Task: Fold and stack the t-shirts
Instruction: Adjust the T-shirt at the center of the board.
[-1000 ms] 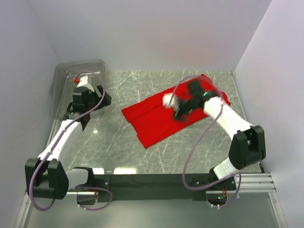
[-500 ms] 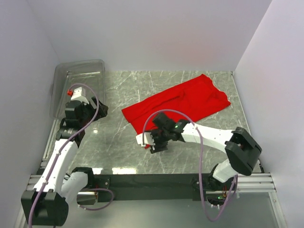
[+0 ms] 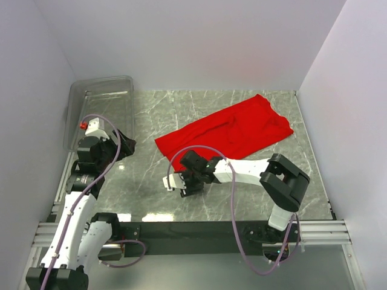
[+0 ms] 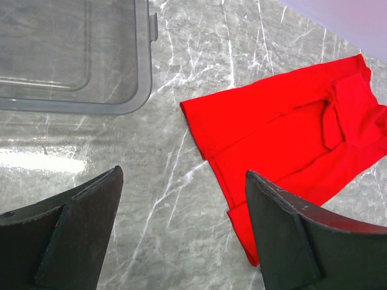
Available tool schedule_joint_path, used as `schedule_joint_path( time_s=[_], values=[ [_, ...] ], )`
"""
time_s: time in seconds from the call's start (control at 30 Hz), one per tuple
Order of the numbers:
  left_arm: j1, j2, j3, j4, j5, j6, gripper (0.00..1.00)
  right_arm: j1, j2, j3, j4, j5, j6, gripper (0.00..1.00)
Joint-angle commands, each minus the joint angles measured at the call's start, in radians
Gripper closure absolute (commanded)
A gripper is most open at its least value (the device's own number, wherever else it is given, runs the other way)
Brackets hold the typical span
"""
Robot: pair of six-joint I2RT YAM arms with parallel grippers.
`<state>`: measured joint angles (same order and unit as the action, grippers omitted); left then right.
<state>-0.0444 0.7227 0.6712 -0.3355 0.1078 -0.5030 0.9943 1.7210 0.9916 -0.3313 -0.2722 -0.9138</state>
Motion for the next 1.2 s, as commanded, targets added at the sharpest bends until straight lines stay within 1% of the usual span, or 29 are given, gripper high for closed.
schedule_joint_path(
  time_s=[0.0,0.13,0.2,0.23,0.27,0.3,0.33,0.37,0.43,0.47,0.53,0.6,0.7,0.73,0.77,0.87,0.9,1.0,1.03,1.07,1.1,1.13,1.17],
  values=[
    [0.005,-0.014,-0.002,-0.016,-0.01,-0.012,0.12,0.021,0.049,0.05,0.041,0.033,0.03,0.39],
    [0.005,-0.008,0.005,-0.019,-0.003,-0.009,0.13,0.026,0.075,0.061,0.038,0.03,0.05,0.53],
    [0.005,-0.006,0.005,-0.02,0.001,-0.012,0.13,0.026,0.078,0.062,0.032,0.024,0.049,0.63],
    [0.005,-0.005,0.005,-0.02,0.006,-0.017,0.13,0.026,0.075,0.059,0.023,0.021,0.04,0.71],
    [0.005,-0.005,0.004,-0.02,0.006,-0.019,0.13,0.026,0.069,0.055,0.018,0.011,0.033,0.75],
    [0.005,-0.005,0.004,-0.02,0.007,-0.02,0.13,0.024,0.042,0.033,0.015,0.005,0.018,0.82],
    [0.005,-0.006,0.002,-0.02,0.012,-0.022,0.13,0.026,0.023,0.016,0.0,0.002,0.007,0.85],
    [0.005,-0.009,-0.005,-0.013,0.023,-0.028,0.13,0.026,-0.062,-0.046,-0.04,-0.034,-0.022,0.91],
    [0.005,-0.006,-0.008,-0.01,0.035,-0.032,0.13,0.026,-0.087,-0.065,-0.069,-0.05,-0.025,0.92],
    [0.005,-0.005,-0.012,-0.004,0.044,-0.037,0.13,0.026,-0.142,-0.099,-0.084,-0.076,-0.03,0.93],
    [0.005,0.001,-0.022,0.004,0.073,-0.049,0.13,0.026,-0.205,-0.128,-0.159,-0.114,-0.059,0.95],
    [0.005,0.01,-0.042,0.024,0.105,-0.064,0.13,0.026,-0.311,-0.178,-0.251,-0.169,-0.109,0.96],
    [0.005,0.03,-0.073,0.052,0.179,-0.097,0.13,0.026,-0.452,-0.249,-0.374,-0.202,-0.172,0.98],
    [0.005,0.038,-0.082,0.07,0.196,-0.106,0.13,0.026,-0.483,-0.266,-0.403,-0.202,-0.184,0.98],
    [0.005,0.047,-0.099,0.079,0.242,-0.117,0.13,0.026,-0.544,-0.301,-0.425,-0.199,-0.194,0.98],
    [0.003,0.083,-0.13,0.127,0.306,-0.158,0.13,0.027,-0.639,-0.362,-0.494,-0.188,-0.204,0.99],
    [0.002,0.102,-0.149,0.142,0.347,-0.178,0.13,0.029,-0.658,-0.372,-0.524,-0.196,-0.206,0.99],
    [-0.011,0.148,-0.165,0.164,0.383,-0.203,0.14,0.033,-0.699,-0.407,-0.567,-0.219,-0.215,0.99],
    [-0.035,0.162,-0.162,0.164,0.383,-0.203,0.15,0.033,-0.707,-0.416,-0.574,-0.213,-0.22,0.99],
    [-0.052,0.176,-0.151,0.149,0.377,-0.204,0.15,0.033,-0.716,-0.429,-0.58,-0.206,-0.226,0.96],
    [-0.072,0.21,-0.147,0.144,0.369,-0.204,0.15,0.033,-0.724,-0.436,-0.577,-0.197,-0.22,0.9],
    [-0.119,0.228,-0.141,0.144,0.359,-0.206,0.15,0.032,-0.735,-0.441,-0.568,-0.188,-0.208,0.78],
    [-0.147,0.25,-0.136,0.142,0.349,-0.209,0.15,0.029,-0.759,-0.432,-0.56,-0.177,-0.195,0.57]
  ],
)
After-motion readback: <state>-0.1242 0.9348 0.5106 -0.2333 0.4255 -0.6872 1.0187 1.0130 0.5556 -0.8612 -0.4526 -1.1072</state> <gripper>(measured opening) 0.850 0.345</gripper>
